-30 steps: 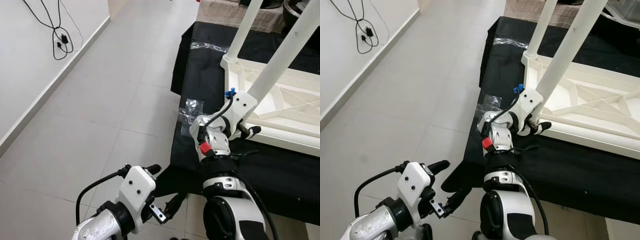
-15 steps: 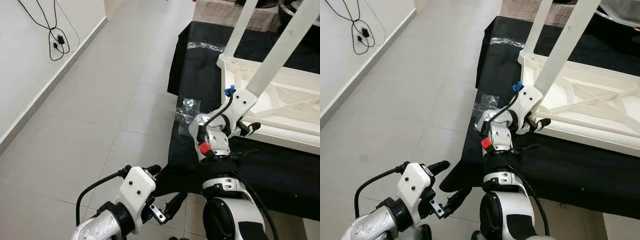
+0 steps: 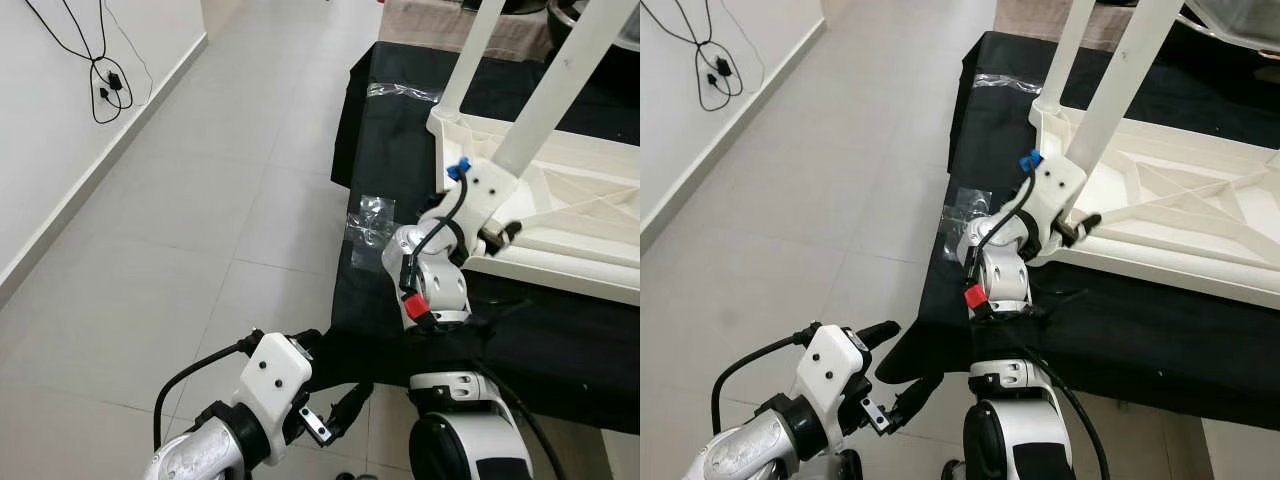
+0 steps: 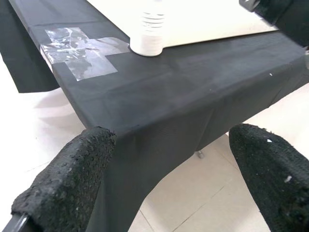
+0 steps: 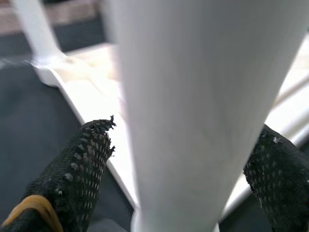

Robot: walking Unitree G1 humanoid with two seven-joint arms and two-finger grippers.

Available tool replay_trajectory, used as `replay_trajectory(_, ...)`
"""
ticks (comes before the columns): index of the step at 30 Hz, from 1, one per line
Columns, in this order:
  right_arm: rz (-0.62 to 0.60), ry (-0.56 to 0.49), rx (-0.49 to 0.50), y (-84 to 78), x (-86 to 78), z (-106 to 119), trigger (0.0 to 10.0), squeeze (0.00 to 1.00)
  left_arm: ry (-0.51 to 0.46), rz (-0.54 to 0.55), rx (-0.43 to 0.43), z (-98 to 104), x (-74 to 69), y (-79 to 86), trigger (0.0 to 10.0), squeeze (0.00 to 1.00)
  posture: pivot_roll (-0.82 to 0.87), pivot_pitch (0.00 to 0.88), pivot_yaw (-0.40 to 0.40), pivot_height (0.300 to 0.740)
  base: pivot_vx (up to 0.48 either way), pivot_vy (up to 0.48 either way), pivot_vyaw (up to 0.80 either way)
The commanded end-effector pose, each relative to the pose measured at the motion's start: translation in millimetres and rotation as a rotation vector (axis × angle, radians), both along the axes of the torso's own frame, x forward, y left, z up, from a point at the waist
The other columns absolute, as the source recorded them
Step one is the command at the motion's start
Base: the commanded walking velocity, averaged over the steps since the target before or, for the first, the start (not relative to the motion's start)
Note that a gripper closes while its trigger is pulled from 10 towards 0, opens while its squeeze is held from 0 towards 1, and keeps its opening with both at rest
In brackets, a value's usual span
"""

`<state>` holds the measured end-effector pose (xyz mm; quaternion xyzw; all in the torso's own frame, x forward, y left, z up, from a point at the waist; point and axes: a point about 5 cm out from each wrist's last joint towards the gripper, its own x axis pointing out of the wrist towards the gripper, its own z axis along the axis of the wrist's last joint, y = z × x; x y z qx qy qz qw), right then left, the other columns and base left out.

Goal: Building children table

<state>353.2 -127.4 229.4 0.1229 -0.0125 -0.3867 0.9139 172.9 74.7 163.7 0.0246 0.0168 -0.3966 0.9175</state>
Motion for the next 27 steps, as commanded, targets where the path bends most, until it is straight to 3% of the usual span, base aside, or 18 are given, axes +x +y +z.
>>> replay_trajectory(1,0.063,0.123,0.060,20.8,-16.2,-40,10.0,0.00,0.016,-0.006,0.013,-6,-1.3,-0.9,10.0,0.00,0.14,0.180,-0.101,0.740,0.000,0.000,0.00)
replay_trajectory(10,0.126,0.133,0.023,25.1,-27.4,-44,10.0,0.00,0.015,-0.006,0.013,-7,-0.7,-0.3,10.0,0.00,0.13,0.178,-0.102,0.740,0.000,0.000,0.00)
replay_trajectory(17,0.139,0.136,-0.021,17.6,-33.8,-42,10.0,0.00,0.014,-0.002,0.012,-7,-0.2,0.5,10.0,0.00,0.13,0.179,-0.101,0.740,0.000,0.000,0.00)
replay_trajectory(27,0.222,0.138,-0.014,18.7,-40.5,-44,10.0,0.00,0.010,0.000,0.011,-7,0.1,0.5,10.0,0.00,0.13,0.177,-0.101,0.740,0.000,0.000,0.00)
